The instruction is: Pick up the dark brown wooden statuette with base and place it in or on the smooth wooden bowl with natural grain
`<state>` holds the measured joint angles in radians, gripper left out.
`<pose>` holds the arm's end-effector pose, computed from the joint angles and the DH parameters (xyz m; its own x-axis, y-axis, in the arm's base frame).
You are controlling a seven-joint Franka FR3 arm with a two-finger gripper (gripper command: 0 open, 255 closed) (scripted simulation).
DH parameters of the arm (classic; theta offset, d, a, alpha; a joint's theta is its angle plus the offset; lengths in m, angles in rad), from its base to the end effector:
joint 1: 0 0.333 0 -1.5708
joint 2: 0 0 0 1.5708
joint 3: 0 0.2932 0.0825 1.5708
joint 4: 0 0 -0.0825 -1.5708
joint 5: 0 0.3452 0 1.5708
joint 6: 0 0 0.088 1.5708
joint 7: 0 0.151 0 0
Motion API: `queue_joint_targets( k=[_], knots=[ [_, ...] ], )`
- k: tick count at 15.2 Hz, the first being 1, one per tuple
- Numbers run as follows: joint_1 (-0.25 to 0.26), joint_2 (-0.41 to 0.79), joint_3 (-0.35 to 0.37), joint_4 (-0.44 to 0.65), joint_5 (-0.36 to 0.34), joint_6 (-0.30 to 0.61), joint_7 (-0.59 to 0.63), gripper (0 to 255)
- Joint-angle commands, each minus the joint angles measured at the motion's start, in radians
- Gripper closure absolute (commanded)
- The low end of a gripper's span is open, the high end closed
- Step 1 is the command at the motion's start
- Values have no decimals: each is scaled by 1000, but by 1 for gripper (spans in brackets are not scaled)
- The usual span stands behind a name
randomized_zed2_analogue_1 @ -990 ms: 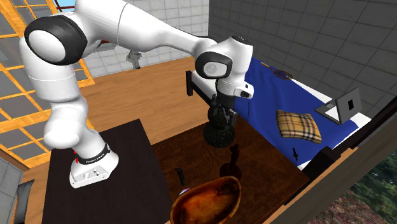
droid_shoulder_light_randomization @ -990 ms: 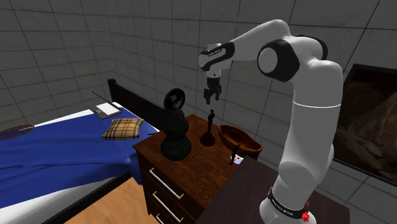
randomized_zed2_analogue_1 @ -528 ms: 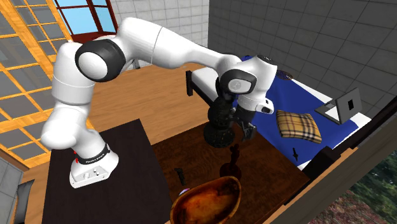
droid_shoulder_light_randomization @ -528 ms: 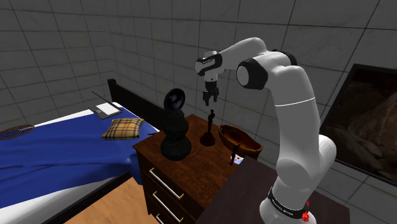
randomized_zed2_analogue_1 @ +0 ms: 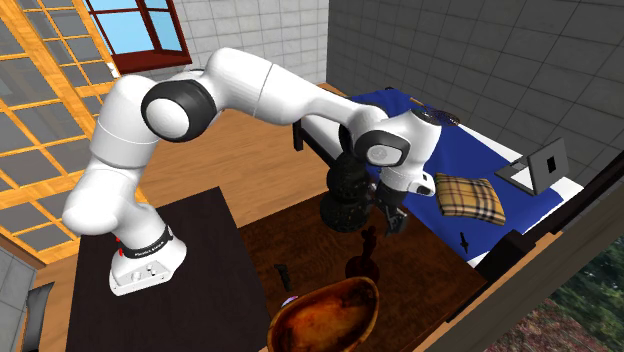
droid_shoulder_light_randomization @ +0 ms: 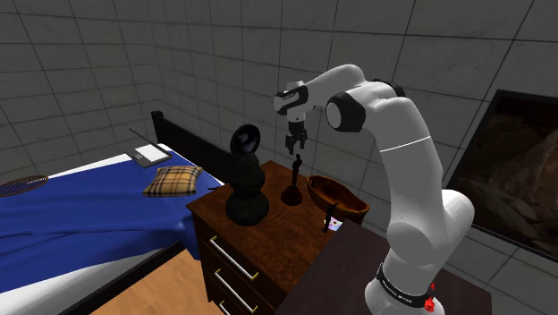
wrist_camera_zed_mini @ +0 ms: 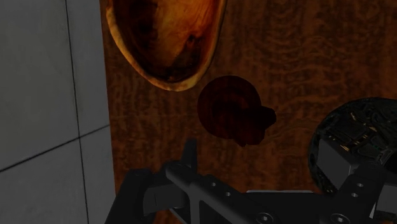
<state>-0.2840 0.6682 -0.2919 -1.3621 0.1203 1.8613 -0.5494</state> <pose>0.5727 -0.3185 0.2819 0.9874 -0.0210 -0.1568 -0.0234 -0.9996 -0.0138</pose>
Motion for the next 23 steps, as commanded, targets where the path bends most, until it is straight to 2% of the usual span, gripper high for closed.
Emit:
queue_joint_targets(
  k=[1,9,10,19,23],
  knots=[
    [2,4,1,-29,2,34,-1,0],
    [2,4,1,-29,2,33,-1,0],
    [2,4,1,-29,2,33,-1,255],
    [2,4,1,-29,2,34,-1,255],
    [2,-15,-2,-6,-3,-8,0,255]
  ],
)
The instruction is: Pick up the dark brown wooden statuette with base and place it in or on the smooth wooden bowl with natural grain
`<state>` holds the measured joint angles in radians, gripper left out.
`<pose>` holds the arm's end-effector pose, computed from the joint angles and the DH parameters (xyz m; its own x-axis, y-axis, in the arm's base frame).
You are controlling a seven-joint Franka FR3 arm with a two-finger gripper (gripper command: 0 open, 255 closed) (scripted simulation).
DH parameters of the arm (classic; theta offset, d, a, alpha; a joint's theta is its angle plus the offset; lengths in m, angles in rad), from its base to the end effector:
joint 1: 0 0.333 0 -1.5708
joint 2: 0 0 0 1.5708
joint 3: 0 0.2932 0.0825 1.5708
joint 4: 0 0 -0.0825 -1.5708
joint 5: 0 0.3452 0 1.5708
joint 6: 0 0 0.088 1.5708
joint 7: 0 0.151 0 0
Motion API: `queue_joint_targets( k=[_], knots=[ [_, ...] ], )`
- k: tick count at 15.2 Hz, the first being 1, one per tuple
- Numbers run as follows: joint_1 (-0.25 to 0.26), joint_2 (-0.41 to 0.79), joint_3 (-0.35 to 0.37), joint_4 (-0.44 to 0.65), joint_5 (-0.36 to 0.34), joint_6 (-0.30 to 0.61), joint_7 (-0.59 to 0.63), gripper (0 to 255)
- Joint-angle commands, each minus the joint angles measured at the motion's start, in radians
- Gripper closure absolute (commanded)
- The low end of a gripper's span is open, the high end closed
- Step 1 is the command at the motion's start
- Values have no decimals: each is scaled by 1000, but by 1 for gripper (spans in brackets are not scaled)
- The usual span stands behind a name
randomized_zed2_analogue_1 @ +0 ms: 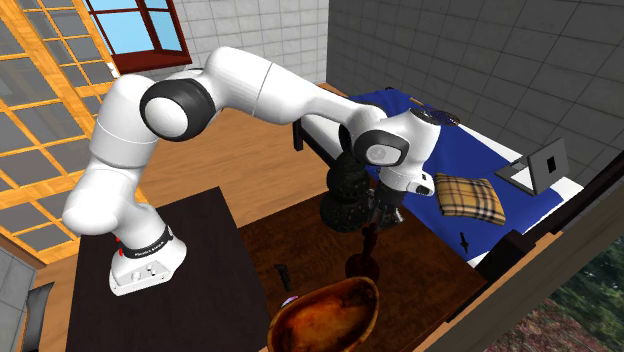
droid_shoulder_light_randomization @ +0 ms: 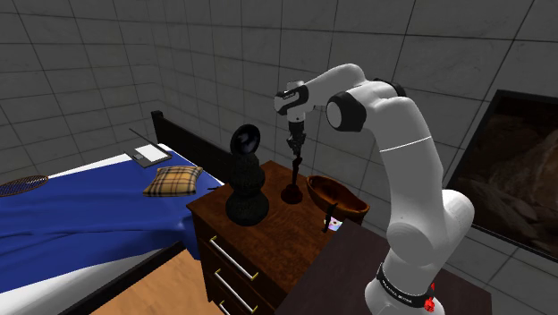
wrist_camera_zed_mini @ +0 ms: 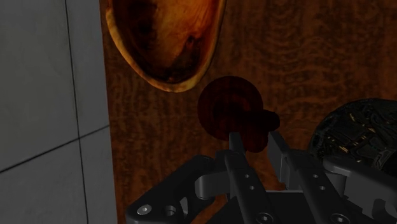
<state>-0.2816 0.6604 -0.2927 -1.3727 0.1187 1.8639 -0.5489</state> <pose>0.5714 -0.3174 0.2829 0.9874 -0.0207 -0.1571 -0.0232 -0.9996 -0.0136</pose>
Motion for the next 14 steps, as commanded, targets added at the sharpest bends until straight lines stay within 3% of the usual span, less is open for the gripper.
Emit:
queue_joint_targets(
  k=[1,14],
  knots=[
    [0,-12,-2,11,-3,-22,0,255],
    [-5,-51,-10,125,-14,-173,1,255]
  ],
)
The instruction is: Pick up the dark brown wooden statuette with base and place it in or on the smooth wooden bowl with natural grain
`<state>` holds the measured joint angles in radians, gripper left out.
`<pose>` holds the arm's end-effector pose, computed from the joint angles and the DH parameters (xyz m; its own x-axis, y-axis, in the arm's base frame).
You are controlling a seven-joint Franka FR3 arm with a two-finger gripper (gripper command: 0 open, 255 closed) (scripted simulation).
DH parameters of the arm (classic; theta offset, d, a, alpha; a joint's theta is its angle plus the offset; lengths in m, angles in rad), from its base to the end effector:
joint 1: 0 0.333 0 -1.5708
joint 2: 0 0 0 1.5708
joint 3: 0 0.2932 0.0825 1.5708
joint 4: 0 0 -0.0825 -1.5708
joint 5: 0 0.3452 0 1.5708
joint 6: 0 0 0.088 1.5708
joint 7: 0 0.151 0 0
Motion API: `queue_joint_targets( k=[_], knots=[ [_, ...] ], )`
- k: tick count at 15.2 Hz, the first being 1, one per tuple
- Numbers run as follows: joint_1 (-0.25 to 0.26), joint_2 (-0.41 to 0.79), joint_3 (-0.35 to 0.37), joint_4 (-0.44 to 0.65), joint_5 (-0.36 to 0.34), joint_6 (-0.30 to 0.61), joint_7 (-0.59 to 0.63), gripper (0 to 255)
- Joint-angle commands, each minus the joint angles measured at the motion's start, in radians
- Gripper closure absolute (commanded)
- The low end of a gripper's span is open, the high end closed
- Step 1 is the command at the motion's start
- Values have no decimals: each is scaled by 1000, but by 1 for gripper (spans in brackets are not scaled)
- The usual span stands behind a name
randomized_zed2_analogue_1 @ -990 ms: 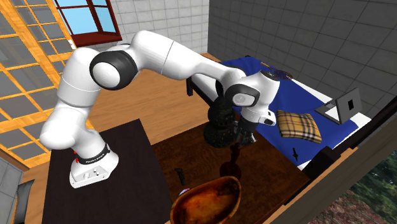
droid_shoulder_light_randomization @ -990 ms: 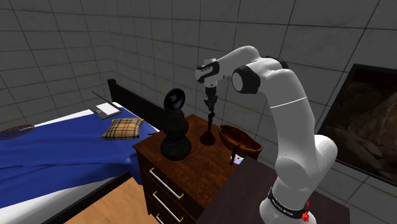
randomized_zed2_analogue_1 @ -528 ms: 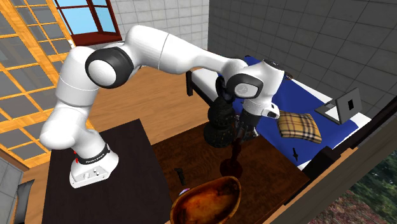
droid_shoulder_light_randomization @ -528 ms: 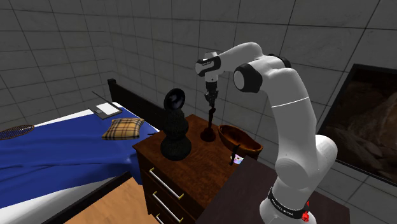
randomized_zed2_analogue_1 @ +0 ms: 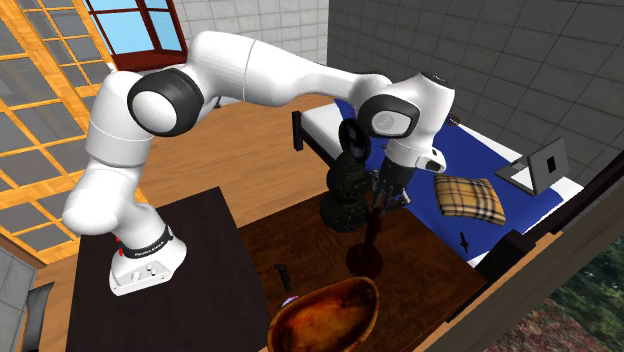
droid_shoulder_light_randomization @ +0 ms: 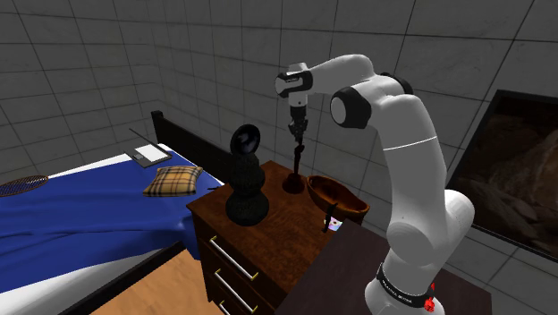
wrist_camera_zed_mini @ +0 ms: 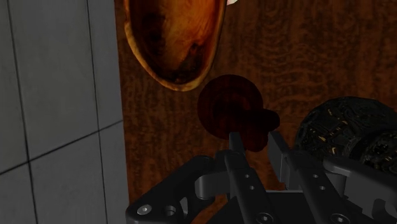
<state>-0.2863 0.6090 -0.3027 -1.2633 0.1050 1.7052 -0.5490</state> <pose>0.5685 -0.3178 0.3511 0.9874 -0.0207 -0.1571 -0.0232 -0.9996 -0.0136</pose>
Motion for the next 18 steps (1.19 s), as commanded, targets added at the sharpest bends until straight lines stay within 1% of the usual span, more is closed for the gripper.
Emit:
queue_joint_targets(
  k=[1,10,18],
  knots=[
    [-1,-1,0,27,0,-27,1,255],
    [-14,2,-2,155,-1,-150,1,255],
    [-36,36,-1,321,6,-281,0,255]
  ],
)
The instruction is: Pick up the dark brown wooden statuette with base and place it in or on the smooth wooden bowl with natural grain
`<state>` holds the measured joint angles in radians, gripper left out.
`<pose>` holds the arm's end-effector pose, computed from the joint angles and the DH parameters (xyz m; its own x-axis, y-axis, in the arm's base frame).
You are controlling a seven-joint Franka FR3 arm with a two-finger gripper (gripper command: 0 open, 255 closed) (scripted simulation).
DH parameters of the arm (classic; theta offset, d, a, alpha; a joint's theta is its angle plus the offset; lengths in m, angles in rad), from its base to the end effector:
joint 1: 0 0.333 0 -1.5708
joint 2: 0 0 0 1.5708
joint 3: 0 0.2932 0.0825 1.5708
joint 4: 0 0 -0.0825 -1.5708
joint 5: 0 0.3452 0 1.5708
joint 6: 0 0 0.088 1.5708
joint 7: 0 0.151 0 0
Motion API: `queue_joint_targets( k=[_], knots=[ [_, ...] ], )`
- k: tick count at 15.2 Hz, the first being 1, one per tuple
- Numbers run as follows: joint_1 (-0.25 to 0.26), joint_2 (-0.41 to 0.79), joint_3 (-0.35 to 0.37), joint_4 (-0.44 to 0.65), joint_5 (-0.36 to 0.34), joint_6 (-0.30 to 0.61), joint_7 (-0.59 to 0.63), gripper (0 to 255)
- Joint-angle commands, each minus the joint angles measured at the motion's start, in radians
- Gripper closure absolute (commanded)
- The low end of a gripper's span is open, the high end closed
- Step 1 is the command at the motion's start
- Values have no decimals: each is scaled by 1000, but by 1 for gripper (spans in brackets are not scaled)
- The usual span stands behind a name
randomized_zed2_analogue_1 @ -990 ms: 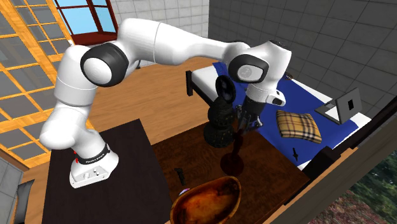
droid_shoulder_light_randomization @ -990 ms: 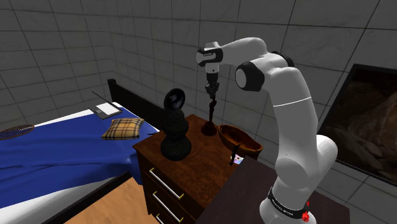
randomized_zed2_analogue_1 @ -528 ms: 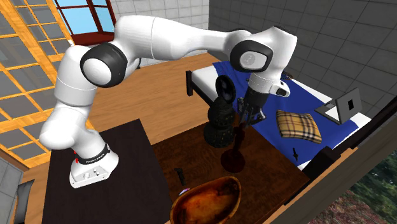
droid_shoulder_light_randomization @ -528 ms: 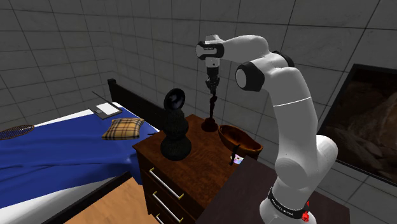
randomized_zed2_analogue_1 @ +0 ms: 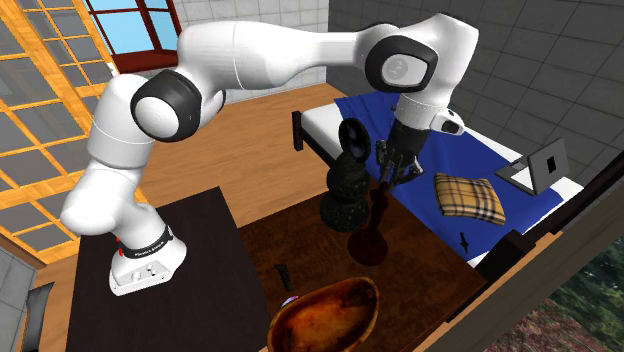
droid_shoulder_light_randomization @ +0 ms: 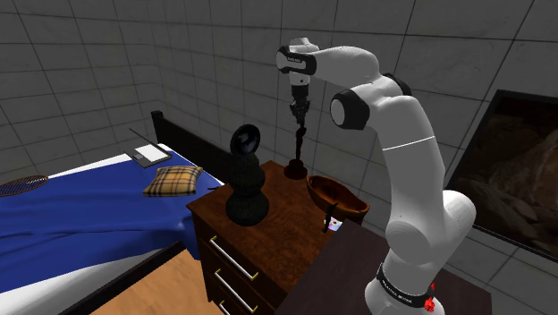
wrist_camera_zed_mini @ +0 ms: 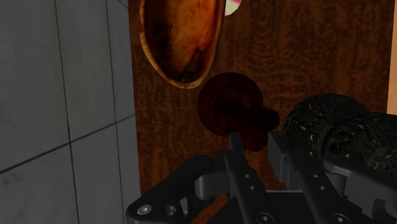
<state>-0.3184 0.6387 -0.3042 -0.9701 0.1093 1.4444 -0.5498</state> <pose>0.5676 -0.3168 0.4358 0.9874 -0.0209 -0.1569 -0.0233 -0.9996 -0.0139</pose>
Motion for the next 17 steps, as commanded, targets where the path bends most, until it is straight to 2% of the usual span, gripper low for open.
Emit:
queue_joint_targets(
  k=[1,6,7,11,17],
  knots=[
    [-7,14,1,55,3,-39,0,255],
    [-37,77,6,235,16,-155,1,255],
    [-38,78,7,238,16,-157,1,255],
    [-37,-73,-19,54,-16,-122,-54,255],
    [-65,-218,-52,-66,-55,-141,-137,255]
  ],
)
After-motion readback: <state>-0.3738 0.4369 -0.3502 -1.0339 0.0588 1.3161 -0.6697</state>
